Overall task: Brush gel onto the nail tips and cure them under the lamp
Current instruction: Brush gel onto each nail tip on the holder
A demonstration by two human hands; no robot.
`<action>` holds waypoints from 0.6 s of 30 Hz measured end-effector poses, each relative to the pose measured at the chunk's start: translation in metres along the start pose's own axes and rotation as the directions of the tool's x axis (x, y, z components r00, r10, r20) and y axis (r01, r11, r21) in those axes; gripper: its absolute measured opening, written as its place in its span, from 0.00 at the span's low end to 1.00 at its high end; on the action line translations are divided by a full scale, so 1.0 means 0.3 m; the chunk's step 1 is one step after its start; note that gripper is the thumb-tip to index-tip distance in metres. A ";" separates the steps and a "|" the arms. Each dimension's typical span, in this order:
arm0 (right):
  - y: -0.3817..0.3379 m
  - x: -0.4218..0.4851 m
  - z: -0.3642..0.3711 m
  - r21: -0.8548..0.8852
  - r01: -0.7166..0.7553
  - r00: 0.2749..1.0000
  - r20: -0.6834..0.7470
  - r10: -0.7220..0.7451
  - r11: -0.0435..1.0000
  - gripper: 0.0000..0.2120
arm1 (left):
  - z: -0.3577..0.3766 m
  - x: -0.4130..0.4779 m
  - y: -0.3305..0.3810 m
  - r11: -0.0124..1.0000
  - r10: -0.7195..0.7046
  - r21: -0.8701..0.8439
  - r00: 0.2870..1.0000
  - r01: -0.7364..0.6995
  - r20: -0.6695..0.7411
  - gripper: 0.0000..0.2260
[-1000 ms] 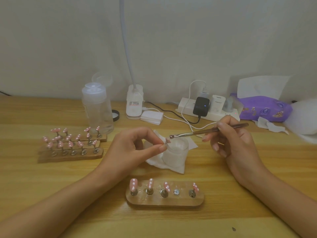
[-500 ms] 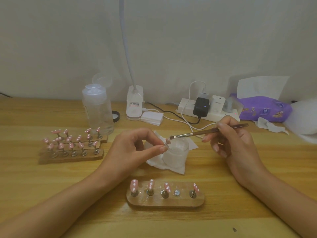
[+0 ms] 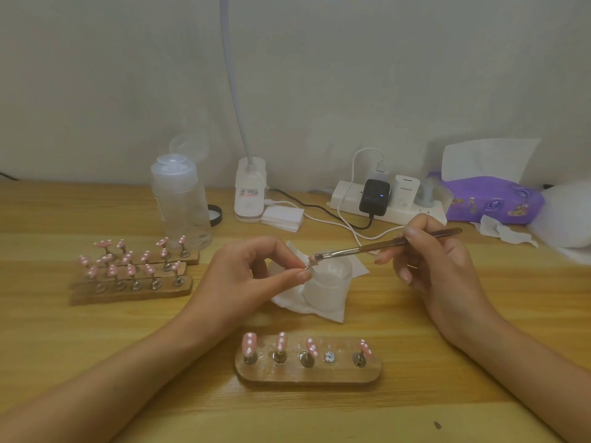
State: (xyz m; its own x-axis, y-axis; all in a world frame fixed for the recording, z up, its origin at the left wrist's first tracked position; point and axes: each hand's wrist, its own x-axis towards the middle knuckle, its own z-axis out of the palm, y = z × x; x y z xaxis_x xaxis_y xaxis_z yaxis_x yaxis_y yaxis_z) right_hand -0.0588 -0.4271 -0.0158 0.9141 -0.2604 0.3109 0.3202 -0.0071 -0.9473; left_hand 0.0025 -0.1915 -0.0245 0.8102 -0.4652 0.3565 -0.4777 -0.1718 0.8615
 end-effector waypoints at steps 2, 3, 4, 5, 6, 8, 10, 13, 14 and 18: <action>0.005 0.000 0.000 -0.014 0.001 1.000 0.029 0.000 1.000 0.13 | -0.001 0.000 0.000 1.000 0.004 0.001 1.000 -0.004 0.004 0.12; 0.007 0.001 -0.002 -0.020 -0.007 1.000 0.016 0.007 1.000 0.14 | 0.000 0.000 0.000 1.000 0.006 -0.001 1.000 -0.006 0.004 0.12; 0.008 0.003 -0.003 -0.019 -0.012 1.000 -0.005 0.012 1.000 0.15 | 0.000 0.000 0.001 1.000 0.007 -0.004 1.000 -0.007 0.003 0.12; 0.007 0.003 -0.003 -0.010 -0.012 1.000 -0.021 0.012 1.000 0.15 | -0.001 0.000 0.001 1.000 0.008 -0.005 1.000 -0.008 0.003 0.12; 0.006 0.004 -0.002 0.001 -0.005 1.000 -0.023 0.005 1.000 0.15 | -0.002 0.000 0.002 1.000 0.009 -0.004 1.000 -0.009 0.004 0.12; 0.003 0.003 -0.001 0.000 0.015 1.000 0.011 -0.015 1.000 0.13 | -0.002 0.001 0.001 1.000 0.014 0.002 1.000 -0.014 0.007 0.12; 0.004 0.003 0.000 -0.023 0.009 1.000 0.021 -0.008 1.000 0.12 | -0.004 0.001 0.000 1.000 0.019 0.010 1.000 -0.019 0.005 0.12; 0.000 0.003 -0.001 -0.011 -0.005 1.000 -0.026 0.004 1.000 0.12 | -0.002 0.001 0.000 1.000 0.019 0.021 1.000 -0.019 -0.003 0.12; -0.001 0.003 -0.001 -0.003 0.005 1.000 -0.015 -0.005 1.000 0.13 | -0.002 0.001 0.000 0.999 0.020 0.026 1.000 -0.020 -0.003 0.12; 0.002 0.002 -0.002 -0.014 -0.002 1.000 0.017 0.002 1.000 0.15 | -0.001 0.002 -0.005 0.999 0.032 0.042 0.999 -0.032 -0.003 0.12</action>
State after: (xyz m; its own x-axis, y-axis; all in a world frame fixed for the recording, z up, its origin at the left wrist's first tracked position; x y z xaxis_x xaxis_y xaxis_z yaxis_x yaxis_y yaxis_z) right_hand -0.0583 -0.4278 -0.0162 0.9189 -0.2436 0.3103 0.3152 -0.0197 -0.9488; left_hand 0.0037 -0.1911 -0.0255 0.7954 -0.4680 0.3850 -0.5171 -0.1929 0.8339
